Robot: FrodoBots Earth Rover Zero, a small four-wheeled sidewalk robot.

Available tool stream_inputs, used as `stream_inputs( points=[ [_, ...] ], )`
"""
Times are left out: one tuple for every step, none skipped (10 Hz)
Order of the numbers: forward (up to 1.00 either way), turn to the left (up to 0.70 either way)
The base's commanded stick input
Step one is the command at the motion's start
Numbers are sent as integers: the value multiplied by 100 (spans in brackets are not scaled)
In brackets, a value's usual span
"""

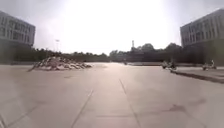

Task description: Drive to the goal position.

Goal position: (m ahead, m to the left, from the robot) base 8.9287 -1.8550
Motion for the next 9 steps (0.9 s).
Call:
stream_inputs(
  points=[
    [100, 0],
    [100, 0],
    [100, 0],
    [100, 0],
    [100, 0],
    [100, 0],
    [100, 0],
    [100, 0],
    [100, 0]
  ],
)
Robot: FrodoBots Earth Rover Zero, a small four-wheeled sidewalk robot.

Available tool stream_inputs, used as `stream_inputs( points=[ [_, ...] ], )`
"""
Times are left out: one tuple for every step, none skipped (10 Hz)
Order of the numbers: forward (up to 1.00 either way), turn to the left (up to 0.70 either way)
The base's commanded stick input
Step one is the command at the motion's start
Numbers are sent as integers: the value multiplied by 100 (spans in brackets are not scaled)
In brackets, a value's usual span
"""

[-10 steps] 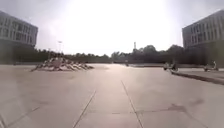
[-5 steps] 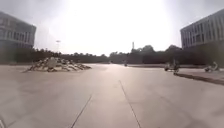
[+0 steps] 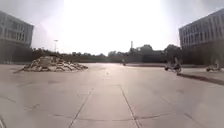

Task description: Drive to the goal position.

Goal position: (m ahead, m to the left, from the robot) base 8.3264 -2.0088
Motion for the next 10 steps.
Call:
stream_inputs(
  points=[
    [100, 0],
    [100, 0],
    [100, 0],
    [100, 0],
    [100, 0],
    [100, 0],
    [100, 0],
    [100, 0],
    [100, -9],
    [100, -29]
  ],
)
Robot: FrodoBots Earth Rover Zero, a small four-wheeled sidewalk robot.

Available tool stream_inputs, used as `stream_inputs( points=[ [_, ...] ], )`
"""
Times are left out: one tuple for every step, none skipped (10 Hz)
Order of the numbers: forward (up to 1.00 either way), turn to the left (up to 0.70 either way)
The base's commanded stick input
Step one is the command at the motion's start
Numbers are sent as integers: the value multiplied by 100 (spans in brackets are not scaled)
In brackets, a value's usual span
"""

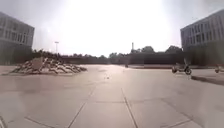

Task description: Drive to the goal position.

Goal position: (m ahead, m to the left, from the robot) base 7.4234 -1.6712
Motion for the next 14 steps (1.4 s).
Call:
stream_inputs(
  points=[
    [100, -31],
    [100, -14],
    [100, 0],
    [100, 0],
    [100, 0],
    [100, 0],
    [100, 0],
    [100, -9],
    [100, -40],
    [100, -26],
    [100, 0],
    [100, -1],
    [100, -5],
    [100, -36]
  ],
)
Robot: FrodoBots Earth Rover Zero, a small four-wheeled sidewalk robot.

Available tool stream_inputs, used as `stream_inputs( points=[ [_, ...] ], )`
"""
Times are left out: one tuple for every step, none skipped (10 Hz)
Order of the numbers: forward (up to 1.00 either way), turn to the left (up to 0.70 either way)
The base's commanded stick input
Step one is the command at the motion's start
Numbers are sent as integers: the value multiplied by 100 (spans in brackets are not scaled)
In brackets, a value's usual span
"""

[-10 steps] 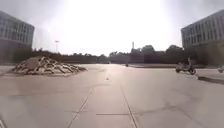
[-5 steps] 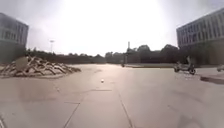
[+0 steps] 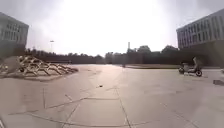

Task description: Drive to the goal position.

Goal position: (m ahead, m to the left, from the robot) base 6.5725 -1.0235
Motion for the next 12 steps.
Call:
stream_inputs(
  points=[
    [100, -17],
    [100, 0],
    [100, 0],
    [100, -2],
    [100, -35],
    [100, 0],
    [100, 0],
    [100, -9],
    [100, -30],
    [100, -11],
    [100, 0],
    [100, -28]
  ],
)
